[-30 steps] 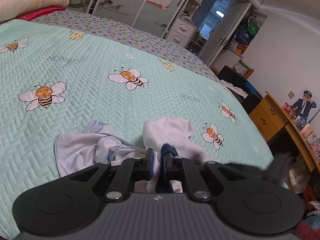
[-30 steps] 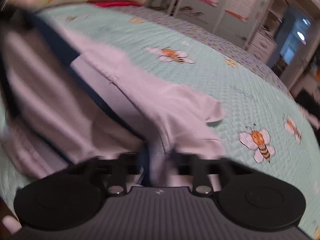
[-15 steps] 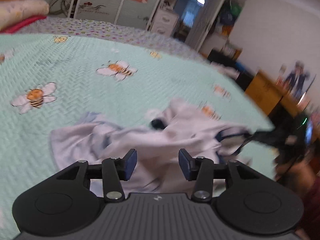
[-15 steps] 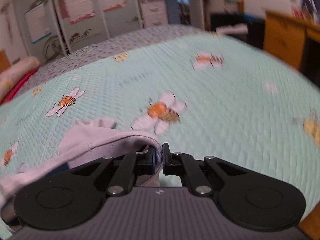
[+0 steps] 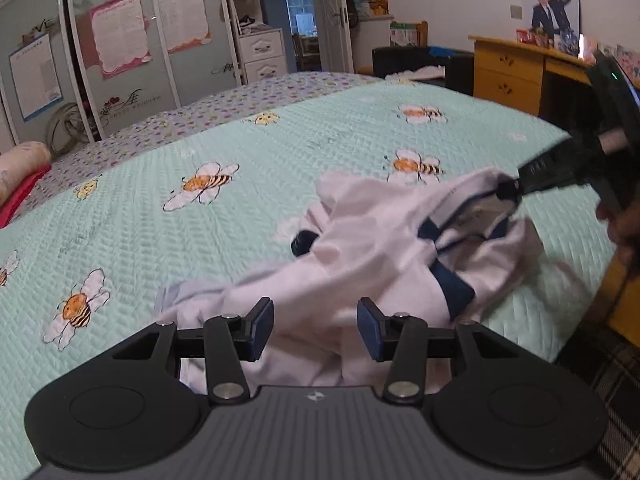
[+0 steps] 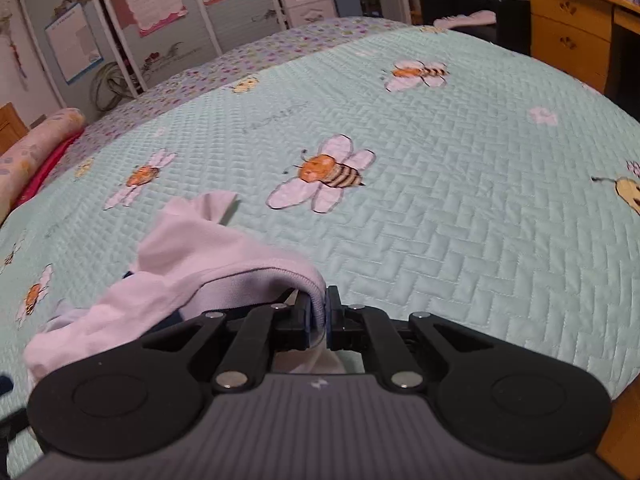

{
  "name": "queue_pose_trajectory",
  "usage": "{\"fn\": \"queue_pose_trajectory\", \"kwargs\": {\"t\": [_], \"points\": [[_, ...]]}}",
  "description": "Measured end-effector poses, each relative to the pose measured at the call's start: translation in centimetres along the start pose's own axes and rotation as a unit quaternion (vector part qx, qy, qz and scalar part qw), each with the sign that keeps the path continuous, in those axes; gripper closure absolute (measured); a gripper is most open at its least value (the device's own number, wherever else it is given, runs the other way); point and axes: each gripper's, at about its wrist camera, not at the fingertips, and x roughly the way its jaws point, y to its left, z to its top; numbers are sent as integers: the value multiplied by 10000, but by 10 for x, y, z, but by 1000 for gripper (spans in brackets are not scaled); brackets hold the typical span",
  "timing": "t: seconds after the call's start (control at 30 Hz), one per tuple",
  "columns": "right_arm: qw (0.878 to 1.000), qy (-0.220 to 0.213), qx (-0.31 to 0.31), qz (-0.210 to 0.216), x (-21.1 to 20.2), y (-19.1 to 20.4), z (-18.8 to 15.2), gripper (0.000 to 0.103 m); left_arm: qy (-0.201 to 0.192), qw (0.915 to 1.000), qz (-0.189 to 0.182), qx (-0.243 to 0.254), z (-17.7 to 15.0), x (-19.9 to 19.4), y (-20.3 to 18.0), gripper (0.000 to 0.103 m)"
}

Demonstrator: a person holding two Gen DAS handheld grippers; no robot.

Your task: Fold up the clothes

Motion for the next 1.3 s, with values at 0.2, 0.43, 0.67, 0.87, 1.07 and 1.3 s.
{"fn": "queue_pose_trajectory", "kwargs": {"t": [0.2, 0.43, 0.67, 0.87, 1.07, 1.3], "points": [[9999, -2, -102, 50, -2, 7, -2, 97, 283, 9978, 69, 595, 2, 40, -10, 55], [9999, -20, -120, 91, -11, 11, -4, 97, 181, 9993, 132, -307, 7, 41, 0, 103], [9941, -97, -262, 1046, -34, 29, 1, 92, -873, 9756, 969, -1767, 28, -42, 70, 103], [9687, 107, -1177, 2182, -50, 64, -14, 75, -661, 9511, 1640, -2533, 3, -58, 113, 103], [9670, 2, -1275, 2204, -56, 54, -7, 59, -166, 9351, 1737, -3084, -31, -46, 129, 103], [9766, 80, -1347, 1673, -32, 43, 11, 43, -133, 9382, 1663, -3032, -34, -41, 128, 103]]}}
